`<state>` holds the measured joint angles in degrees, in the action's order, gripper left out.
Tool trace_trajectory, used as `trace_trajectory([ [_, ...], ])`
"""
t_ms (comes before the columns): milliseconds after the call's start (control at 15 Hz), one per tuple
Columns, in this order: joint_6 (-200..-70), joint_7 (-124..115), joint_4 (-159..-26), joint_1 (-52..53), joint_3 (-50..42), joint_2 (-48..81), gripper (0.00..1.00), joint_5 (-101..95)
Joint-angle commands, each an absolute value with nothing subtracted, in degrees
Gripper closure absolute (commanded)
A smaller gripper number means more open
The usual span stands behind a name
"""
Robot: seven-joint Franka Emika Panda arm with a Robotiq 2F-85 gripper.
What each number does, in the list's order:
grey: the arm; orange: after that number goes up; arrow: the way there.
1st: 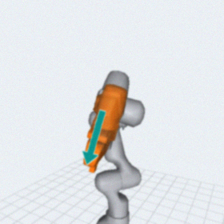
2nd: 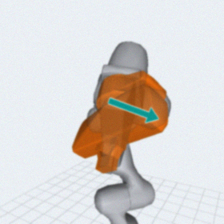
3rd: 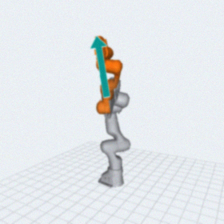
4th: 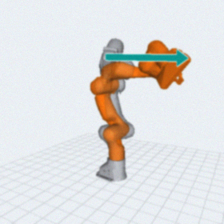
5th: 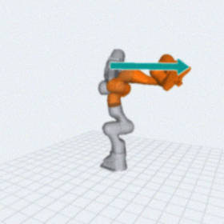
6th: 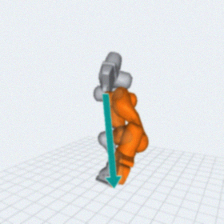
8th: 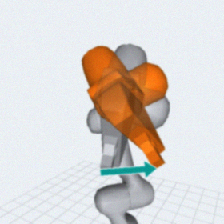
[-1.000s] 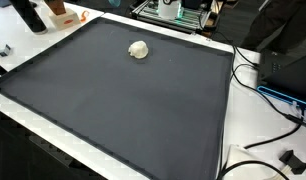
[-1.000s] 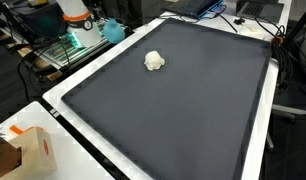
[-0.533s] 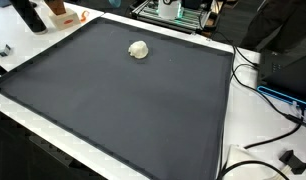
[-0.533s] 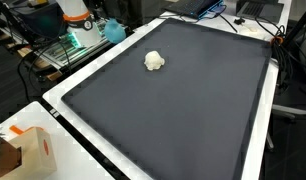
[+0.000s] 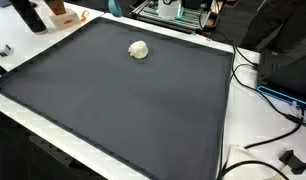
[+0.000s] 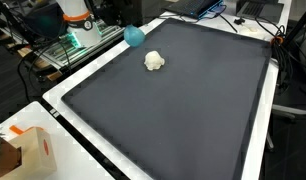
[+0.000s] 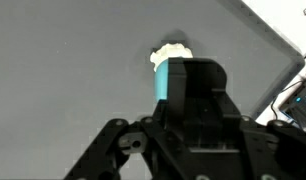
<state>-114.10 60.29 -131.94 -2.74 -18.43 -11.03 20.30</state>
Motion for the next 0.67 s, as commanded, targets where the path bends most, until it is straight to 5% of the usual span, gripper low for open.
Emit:
trace_trajectory([
  [0, -112.44, 73.56, -130.65, -4.13, -19.68, -6.29, 0.75, 32.89],
  [600, -92.45, 93.92, -126.66, -11.74, -17.34, 8.36, 0.75, 55.35],
])
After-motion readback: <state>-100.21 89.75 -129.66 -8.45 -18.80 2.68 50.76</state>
